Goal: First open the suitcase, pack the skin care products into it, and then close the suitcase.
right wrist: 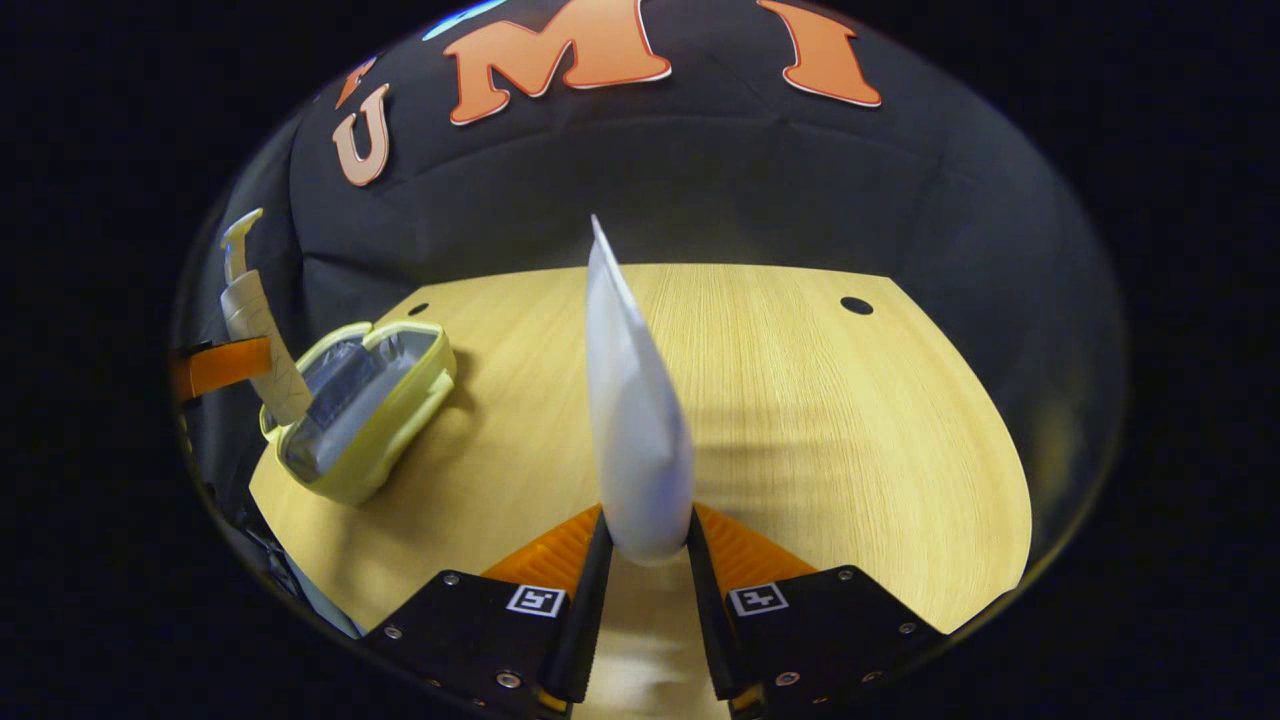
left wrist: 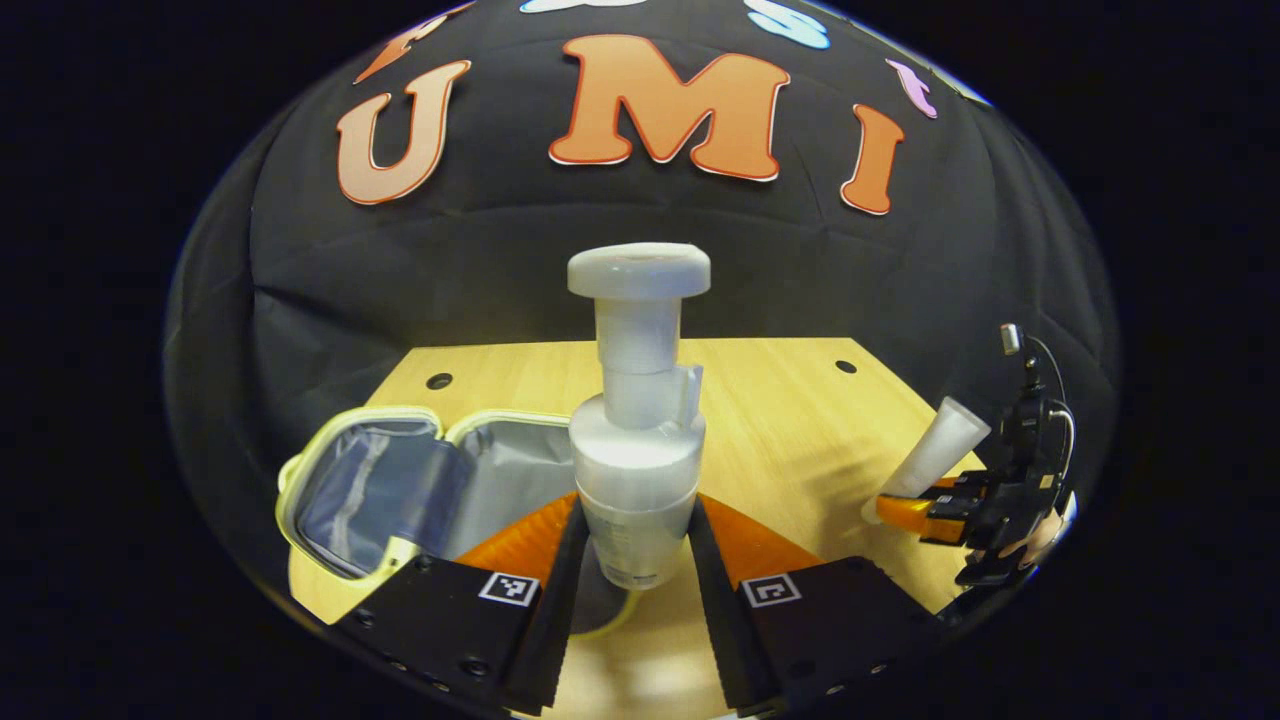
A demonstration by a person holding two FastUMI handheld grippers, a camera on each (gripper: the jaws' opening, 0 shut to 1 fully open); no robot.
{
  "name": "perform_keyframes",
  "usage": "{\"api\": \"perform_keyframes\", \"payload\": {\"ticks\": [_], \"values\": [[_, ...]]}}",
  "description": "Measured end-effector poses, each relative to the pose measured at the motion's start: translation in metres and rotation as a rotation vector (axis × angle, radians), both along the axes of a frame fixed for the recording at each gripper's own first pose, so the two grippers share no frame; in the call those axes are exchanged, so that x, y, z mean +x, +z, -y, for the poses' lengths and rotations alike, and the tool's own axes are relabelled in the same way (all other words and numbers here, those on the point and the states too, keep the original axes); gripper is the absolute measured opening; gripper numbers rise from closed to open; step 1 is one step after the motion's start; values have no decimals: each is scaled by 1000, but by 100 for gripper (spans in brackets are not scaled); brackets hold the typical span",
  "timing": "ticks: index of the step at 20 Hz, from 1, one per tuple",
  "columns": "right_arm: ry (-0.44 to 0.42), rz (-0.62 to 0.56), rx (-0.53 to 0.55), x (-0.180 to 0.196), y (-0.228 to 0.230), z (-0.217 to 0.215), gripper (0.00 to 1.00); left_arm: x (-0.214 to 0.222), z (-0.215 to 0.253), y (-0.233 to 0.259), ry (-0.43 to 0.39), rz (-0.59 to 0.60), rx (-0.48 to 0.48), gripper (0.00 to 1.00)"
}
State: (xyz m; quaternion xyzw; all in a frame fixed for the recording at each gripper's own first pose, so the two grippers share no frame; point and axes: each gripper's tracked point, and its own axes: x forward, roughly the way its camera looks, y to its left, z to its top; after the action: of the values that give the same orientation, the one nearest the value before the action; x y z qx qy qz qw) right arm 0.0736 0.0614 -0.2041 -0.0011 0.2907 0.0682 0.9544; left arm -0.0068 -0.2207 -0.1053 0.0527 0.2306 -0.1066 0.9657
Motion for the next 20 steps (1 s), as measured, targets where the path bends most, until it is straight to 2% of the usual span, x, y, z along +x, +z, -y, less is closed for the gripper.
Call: {"api": "perform_keyframes", "payload": {"ticks": [6, 11, 14, 15, 20], "values": [[-34, 39, 116, -2, 42, -54, 45, 35, -81, -34, -99, -258, 97, 59], [-49, 26, 162, -9, 52, -71, 45, 62, -116, -107, -82, -479, 77, 60], [-69, 4, 160, -15, 50, -73, 45, 72, -131, -145, -73, -578, 130, 59], [-76, -9, 154, -17, 47, -71, 45, 78, -130, -145, -80, -560, 125, 59], [-61, -12, 161, -20, 54, -84, 45, 74, -121, -161, -116, -620, 126, 60]]}}
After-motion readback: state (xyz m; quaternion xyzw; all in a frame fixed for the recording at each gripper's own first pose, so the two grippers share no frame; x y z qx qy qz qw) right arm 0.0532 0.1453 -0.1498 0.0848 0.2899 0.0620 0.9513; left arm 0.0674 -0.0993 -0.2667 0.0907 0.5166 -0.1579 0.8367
